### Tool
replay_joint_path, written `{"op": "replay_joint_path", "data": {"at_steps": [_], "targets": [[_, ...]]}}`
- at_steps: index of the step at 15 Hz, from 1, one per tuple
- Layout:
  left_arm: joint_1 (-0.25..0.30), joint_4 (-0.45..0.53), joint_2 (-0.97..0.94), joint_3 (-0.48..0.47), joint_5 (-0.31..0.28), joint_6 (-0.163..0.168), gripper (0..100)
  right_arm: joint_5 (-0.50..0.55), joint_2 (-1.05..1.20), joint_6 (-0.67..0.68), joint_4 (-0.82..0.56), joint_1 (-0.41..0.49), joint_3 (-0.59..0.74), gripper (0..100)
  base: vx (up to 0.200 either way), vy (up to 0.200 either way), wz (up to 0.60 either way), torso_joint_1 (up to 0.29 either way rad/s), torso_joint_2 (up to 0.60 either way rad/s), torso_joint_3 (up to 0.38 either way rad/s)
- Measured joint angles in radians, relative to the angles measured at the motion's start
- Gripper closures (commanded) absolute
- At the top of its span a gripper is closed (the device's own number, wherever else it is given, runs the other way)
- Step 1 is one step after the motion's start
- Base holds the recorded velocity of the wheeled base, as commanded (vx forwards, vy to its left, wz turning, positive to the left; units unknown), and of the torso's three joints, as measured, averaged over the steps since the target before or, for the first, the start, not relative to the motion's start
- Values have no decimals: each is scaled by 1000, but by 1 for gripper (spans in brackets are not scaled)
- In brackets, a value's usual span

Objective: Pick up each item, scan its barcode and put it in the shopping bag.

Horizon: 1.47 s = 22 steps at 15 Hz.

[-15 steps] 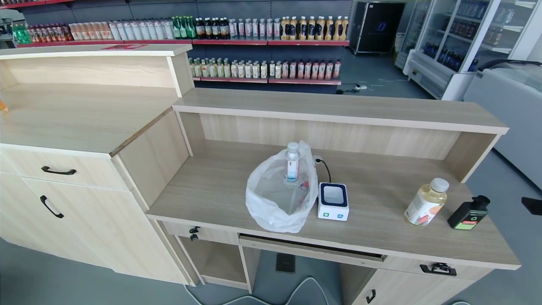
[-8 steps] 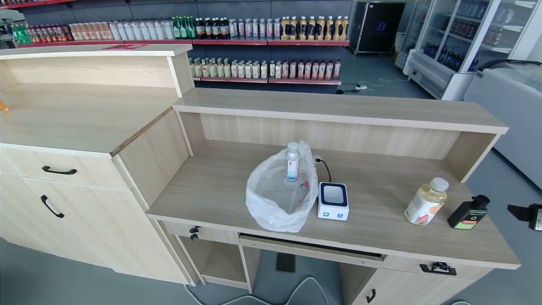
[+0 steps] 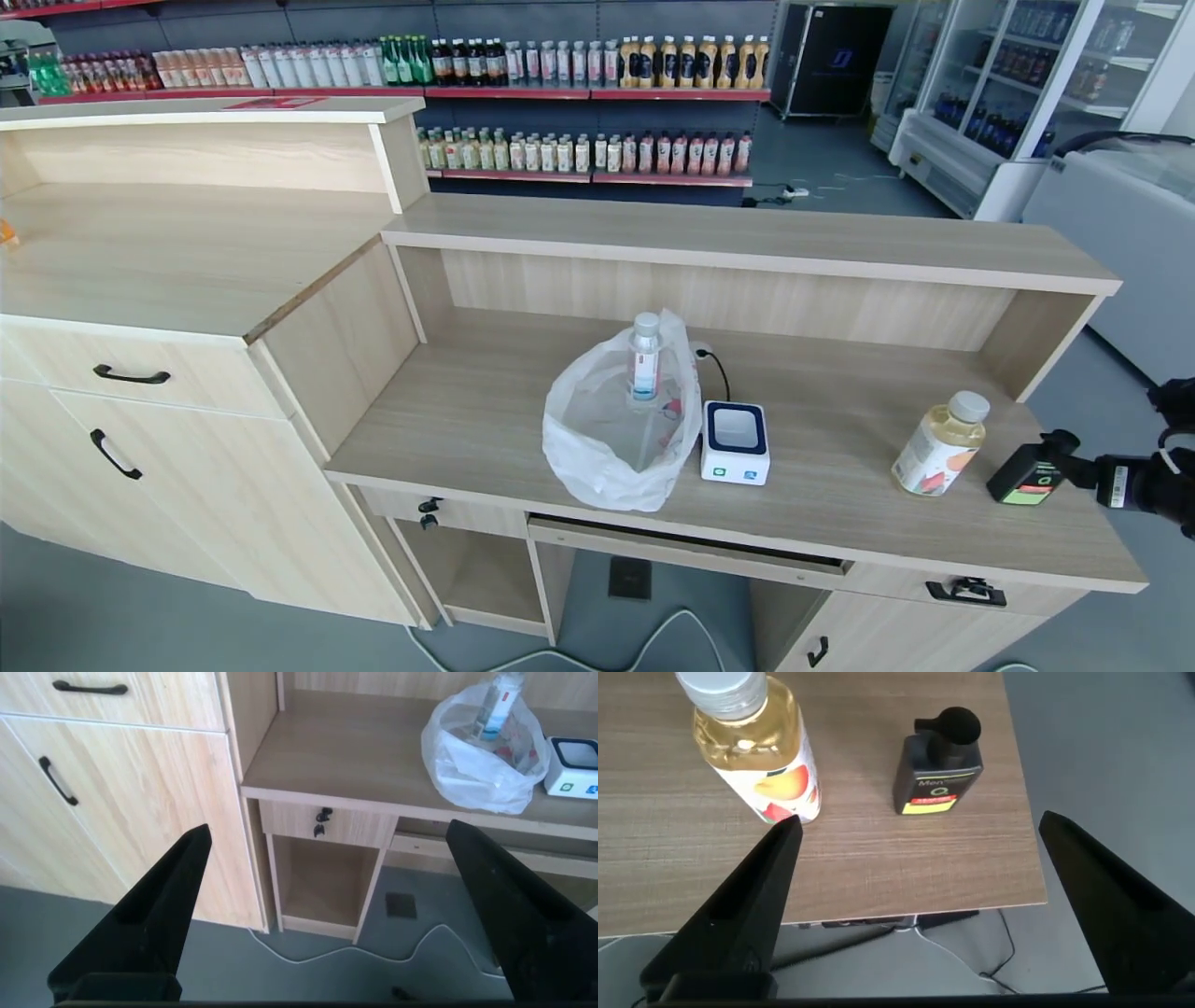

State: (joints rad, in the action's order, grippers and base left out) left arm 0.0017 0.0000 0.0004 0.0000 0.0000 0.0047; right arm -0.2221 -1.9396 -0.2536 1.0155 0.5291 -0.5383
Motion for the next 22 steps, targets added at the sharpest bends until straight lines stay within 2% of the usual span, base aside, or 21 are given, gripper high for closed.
{"op": "replay_joint_path", "data": {"at_steps": [6,13,17,22], "targets": [[-1,0,0,0,0,0,0,0,-164,-1,209,-81,-3,0,0,0,0,0,0,0],[-1,0,0,0,0,0,0,3,-294,-1,398,-128,-3,0,0,0,0,0,0,0],[-1,0,0,0,0,0,0,35,-356,-1,470,-160,-21,0,0,0,0,0,0,0],[0,0,0,0,0,0,0,72,-407,43,466,-201,-53,0,0,0,0,0,0,0]]}}
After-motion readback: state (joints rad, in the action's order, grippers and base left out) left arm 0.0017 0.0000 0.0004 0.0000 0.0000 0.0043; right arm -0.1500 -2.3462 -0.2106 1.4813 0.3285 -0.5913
